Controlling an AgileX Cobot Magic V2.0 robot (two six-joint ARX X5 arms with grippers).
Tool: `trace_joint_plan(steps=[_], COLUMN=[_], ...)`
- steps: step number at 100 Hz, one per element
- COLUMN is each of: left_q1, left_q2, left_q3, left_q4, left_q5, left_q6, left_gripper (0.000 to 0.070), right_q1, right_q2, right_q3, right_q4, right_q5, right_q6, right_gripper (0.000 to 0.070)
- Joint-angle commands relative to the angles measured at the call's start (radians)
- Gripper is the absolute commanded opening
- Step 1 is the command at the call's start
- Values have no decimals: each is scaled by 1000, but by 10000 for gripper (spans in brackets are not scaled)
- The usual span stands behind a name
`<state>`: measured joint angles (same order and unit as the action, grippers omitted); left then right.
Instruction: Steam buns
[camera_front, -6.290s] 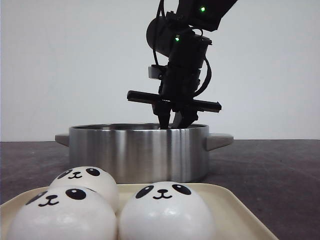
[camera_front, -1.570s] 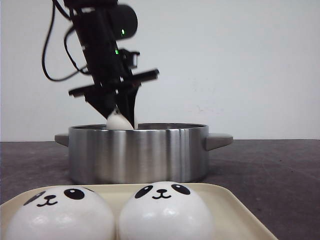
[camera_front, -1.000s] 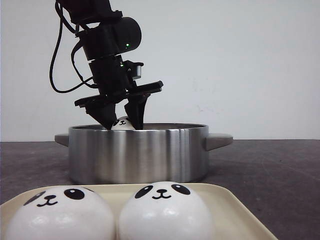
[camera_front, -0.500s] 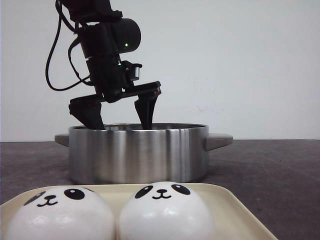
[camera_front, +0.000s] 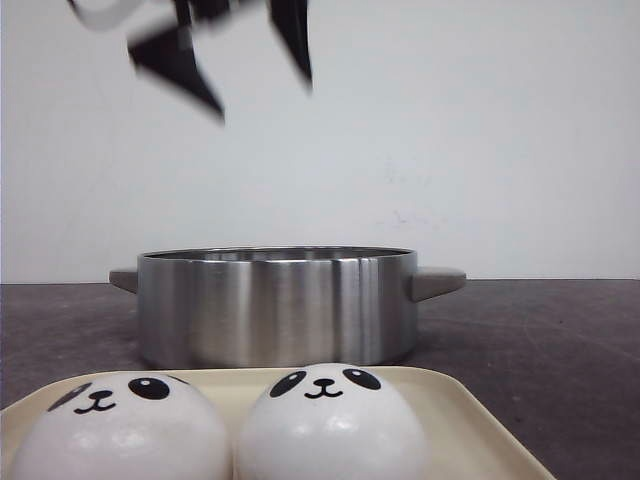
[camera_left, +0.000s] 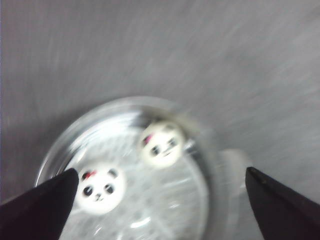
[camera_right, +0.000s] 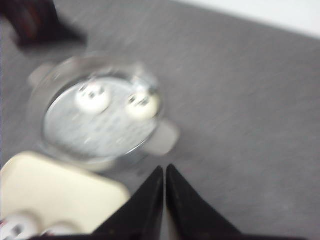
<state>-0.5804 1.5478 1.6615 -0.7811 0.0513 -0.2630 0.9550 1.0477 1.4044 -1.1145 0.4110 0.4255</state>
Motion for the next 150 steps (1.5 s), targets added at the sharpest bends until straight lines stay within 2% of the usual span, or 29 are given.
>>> trace_joint_plan(steps=[1,24,40,52,55,59,72,76,79,95,138,143,150], left_q1=[-12,-37,-37,-37,-37,-37,-36,-36,-36,-36,-36,-36,-36], left_q2=[-42,-272,-407,-503,-525,-550,-610,-623,-631,-656,-659,-659,-659], left_q3=[19,19,19,19,19,19,19,19,19,19,19,19,19], left_q4=[-2,-66,-147,-189,-197,-208,-246,-259,-269,-315,-336,-336,-336], left_q5=[-3,-3,-7,-7,-7,-7,-11,-23,-33,-74,-79,-79,-79], left_q6=[-6,-2,8,8,8,10,9,9,9,13,13,13,13], left_gripper=[700,700,700,700,700,700,700,700,700,700,700,700,700], right_q1=[17,38,50,76,84,95,133,143,148,157,155,155,155], right_q2=[10,25,86,157,174,199,269,290,307,401,584,591,593], right_q3=[-60,-313,-397,-410,-410,-410,-410,-410,-410,-410,-410,-410,-410], right_q4=[64,260,277,277,284,300,367,384,394,400,432,432,431], right_q5=[-57,-256,-391,-449,-461,-475,-504,-513,-517,-519,-515,-510,-504], right_q6=[60,191,209,219,222,225,260,271,277,293,289,289,289], right_gripper=[0,0,0,12,38,110,450,511,528,529,526,489,357])
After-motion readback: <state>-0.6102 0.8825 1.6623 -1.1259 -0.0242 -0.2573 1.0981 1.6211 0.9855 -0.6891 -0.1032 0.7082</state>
